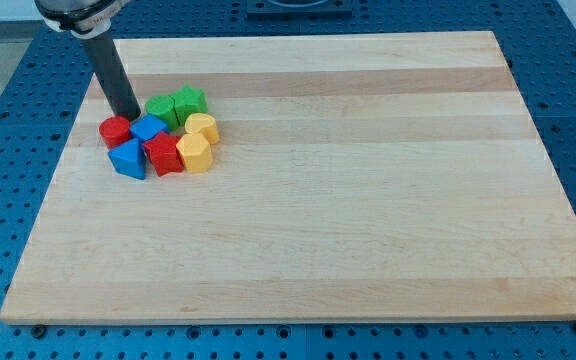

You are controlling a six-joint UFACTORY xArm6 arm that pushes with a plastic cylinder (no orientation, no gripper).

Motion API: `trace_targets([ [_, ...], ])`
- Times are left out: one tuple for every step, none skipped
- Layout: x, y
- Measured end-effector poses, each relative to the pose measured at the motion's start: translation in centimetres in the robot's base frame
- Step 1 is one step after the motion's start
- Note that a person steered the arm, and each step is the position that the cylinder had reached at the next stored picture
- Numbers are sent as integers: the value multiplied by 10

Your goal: Separate green star and green circle

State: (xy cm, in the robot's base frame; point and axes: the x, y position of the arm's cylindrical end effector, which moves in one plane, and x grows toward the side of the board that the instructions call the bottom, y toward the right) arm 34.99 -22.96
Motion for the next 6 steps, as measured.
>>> trace_targets([
  [-36, 0],
  [-49, 17],
  [-49, 30],
  [-44, 31],
  [-34, 31],
  [-30, 32],
])
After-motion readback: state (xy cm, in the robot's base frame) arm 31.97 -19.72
